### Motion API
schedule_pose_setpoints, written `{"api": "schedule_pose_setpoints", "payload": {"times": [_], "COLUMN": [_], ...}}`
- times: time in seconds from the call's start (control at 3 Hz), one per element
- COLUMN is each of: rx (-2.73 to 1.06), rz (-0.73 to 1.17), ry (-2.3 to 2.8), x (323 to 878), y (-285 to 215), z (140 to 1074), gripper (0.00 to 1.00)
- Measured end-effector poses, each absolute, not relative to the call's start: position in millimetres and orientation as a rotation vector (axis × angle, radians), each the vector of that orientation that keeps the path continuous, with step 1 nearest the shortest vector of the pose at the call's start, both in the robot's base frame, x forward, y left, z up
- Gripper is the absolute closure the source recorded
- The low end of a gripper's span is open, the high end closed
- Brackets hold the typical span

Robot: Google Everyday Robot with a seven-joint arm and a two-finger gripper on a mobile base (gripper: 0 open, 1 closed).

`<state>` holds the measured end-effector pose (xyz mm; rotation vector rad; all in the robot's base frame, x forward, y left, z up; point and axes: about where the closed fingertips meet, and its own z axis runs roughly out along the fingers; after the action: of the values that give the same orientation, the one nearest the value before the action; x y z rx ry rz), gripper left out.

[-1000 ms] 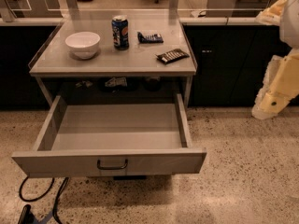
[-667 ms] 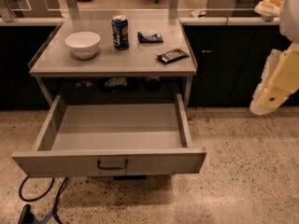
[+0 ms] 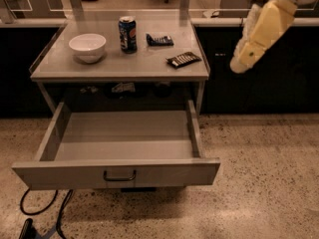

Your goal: Place rxbar chocolate into top drawer

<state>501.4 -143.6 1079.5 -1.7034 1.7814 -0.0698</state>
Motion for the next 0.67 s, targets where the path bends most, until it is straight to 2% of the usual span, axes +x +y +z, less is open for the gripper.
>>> {"api": "schedule_pose_setpoints", "payload": {"times": [0.33,0.67], "rx": [-1.702,-1.669], "rz": [0.149,0.195], "ry": [1.712,1.698], "x": [561,590], "y": [-121,-121], "z": [1066,1057], "gripper": [0.00,0.00]}}
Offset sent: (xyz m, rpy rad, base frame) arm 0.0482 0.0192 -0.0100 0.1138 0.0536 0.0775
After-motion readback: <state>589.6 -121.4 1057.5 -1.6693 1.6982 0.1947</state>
